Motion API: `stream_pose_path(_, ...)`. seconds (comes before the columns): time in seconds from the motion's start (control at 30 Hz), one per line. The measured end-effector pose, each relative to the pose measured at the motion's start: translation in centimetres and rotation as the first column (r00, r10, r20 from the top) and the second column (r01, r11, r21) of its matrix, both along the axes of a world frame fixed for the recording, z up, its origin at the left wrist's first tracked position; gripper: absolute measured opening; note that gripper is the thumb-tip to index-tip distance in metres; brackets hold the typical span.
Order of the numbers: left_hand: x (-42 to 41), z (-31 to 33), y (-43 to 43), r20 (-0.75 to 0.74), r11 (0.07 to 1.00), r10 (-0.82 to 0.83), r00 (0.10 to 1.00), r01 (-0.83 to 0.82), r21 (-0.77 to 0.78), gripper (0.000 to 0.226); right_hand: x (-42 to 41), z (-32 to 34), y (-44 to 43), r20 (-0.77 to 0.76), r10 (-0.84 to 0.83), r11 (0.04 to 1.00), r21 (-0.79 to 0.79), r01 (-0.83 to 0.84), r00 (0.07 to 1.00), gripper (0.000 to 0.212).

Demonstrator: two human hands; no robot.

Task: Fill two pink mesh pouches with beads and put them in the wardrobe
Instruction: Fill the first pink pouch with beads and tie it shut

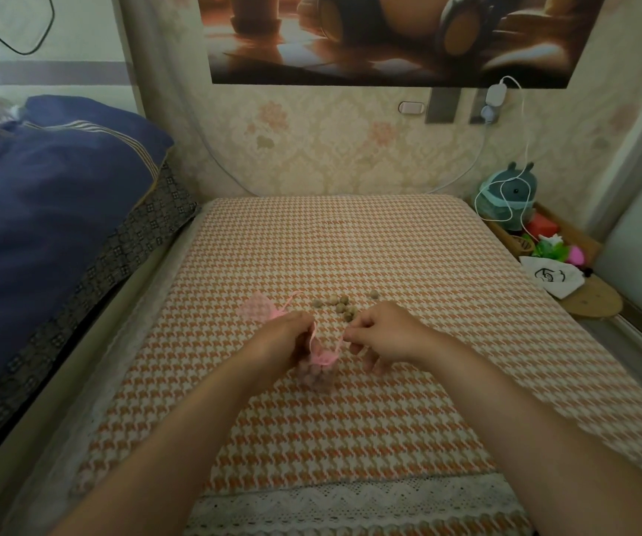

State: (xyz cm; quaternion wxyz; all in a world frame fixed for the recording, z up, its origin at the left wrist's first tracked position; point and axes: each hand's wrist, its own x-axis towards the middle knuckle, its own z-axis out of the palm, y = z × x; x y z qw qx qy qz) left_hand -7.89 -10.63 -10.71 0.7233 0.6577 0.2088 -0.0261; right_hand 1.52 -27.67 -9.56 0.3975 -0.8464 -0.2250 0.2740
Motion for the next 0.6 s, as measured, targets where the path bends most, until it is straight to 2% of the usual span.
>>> stream_pose_path(0.17,-0.4,-0.4,-0.2,-0.049,0.968,-0.192,0.980,0.198,0.155,0.029,-0.7,-0.2,1.4,0.133,-0.007,0.999,0.054,-0.001,0.991,0.011)
stream_pose_path(0.27,-0.4,-0.7,-0.2,-0.081,0.946,-0.255,0.964,0.266,0.187,0.033,-1.0,-0.4,1.8,0.156,-0.026,0.998,0.062,0.016,0.987,0.009)
stream_pose_path(0.43,-0.5,-0.4,-0.2,-0.063,0.964,-0.231,0.971,0.237,0.119,0.034,-1.2,-0.3,2.1,0.078,-0.120,0.987,0.120,0.110,0.990,0.007)
stream_pose_path(0.5,-0.4,-0.4,-0.1,-0.069,0.972,-0.199,0.978,0.206,0.111,0.032,-1.3,-0.1,1.9,0.020,-0.090,0.987,0.133,0.087,0.996,0.009)
stream_pose_path(0.6,-0.4,-0.4,0.0,-0.078,0.983,-0.122,0.990,0.131,0.127,0.028,-1.4,0.1,1.8,-0.113,-0.005,0.993,0.117,0.019,0.994,0.024)
